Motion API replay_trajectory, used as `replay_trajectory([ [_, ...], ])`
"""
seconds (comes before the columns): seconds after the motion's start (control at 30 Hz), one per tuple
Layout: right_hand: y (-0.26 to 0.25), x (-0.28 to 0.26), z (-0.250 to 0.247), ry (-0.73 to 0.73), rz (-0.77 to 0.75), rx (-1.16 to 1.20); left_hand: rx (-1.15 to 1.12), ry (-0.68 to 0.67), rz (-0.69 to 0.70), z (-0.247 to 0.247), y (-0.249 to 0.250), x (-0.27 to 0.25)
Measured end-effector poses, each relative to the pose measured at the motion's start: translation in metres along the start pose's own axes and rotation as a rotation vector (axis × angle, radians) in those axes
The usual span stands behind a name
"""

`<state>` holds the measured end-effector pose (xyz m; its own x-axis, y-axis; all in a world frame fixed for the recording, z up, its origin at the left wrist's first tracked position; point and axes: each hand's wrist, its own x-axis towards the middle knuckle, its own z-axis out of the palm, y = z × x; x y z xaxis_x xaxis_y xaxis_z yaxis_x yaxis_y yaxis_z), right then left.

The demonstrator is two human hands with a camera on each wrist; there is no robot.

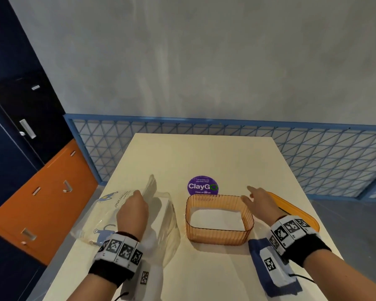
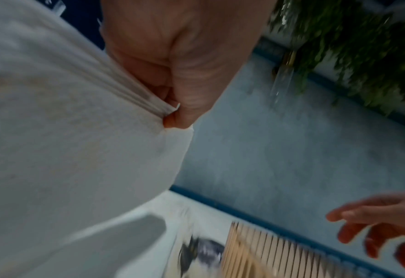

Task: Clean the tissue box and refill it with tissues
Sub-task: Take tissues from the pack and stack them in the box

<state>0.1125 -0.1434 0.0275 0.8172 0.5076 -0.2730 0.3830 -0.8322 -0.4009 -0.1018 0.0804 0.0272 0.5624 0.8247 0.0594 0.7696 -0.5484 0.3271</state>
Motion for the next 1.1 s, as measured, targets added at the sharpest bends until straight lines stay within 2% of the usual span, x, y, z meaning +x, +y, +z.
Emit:
replay_trajectory([
  [0.07, -0.03, -0.008, -0.012, 0.029, -0.124, 0.164, -0.057, 0.131, 0.047, -0.019, -0.001, -0.007],
  [0.1, -0.048, -0.012, -0.015, -0.039, -0.168, 0.279, -0.08, 0.192, 0.075, -0.028, 0.001, -0.011],
  [0.17, -0.084, -0.021, -0.016, -0.292, -0.173, 0.554, -0.11, 0.278, 0.149, -0.041, 0.005, -0.018],
  [0.23, -0.115, -0.027, -0.014, -0.542, -0.112, 0.796, -0.143, 0.314, 0.23, -0.047, 0.009, -0.027],
  [0.33, -0.143, -0.028, -0.011, -0.772, -0.076, 0.969, -0.148, 0.349, 0.416, -0.041, 0.009, -0.043],
  [0.4, -0.154, -0.027, -0.01, -0.797, -0.104, 0.956, -0.124, 0.323, 0.513, -0.028, 0.005, -0.048],
  [0.5, -0.162, -0.021, -0.004, -0.638, -0.17, 0.859, -0.14, 0.263, 0.623, -0.009, -0.009, -0.05],
  [0.53, -0.163, -0.017, -0.002, -0.556, -0.212, 0.764, -0.178, 0.242, 0.615, -0.004, -0.016, -0.051],
  [0.6, -0.166, -0.012, -0.002, -0.448, -0.287, 0.57, -0.374, 0.215, 0.466, 0.004, -0.028, -0.053],
  [0.7, -0.171, -0.014, -0.004, -0.412, -0.384, 0.47, -0.75, 0.17, 0.062, 0.006, -0.04, -0.049],
  [0.77, -0.174, -0.017, -0.003, -0.423, -0.466, 0.49, -1.046, 0.046, -0.195, 0.003, -0.044, -0.04],
  [0.83, -0.176, -0.019, 0.004, -0.425, -0.528, 0.511, -1.362, -0.086, -0.376, 0.002, -0.049, -0.029],
  [0.87, -0.176, -0.019, 0.008, -0.422, -0.544, 0.525, -1.455, -0.137, -0.415, 0.001, -0.052, -0.025],
  [0.93, -0.174, -0.019, 0.021, -0.409, -0.543, 0.579, -1.452, -0.164, -0.39, 0.0, -0.056, -0.02],
  [1.1, -0.169, -0.019, 0.044, -0.294, -0.49, 0.724, -1.209, 0.093, -0.205, -0.012, -0.056, -0.018],
])
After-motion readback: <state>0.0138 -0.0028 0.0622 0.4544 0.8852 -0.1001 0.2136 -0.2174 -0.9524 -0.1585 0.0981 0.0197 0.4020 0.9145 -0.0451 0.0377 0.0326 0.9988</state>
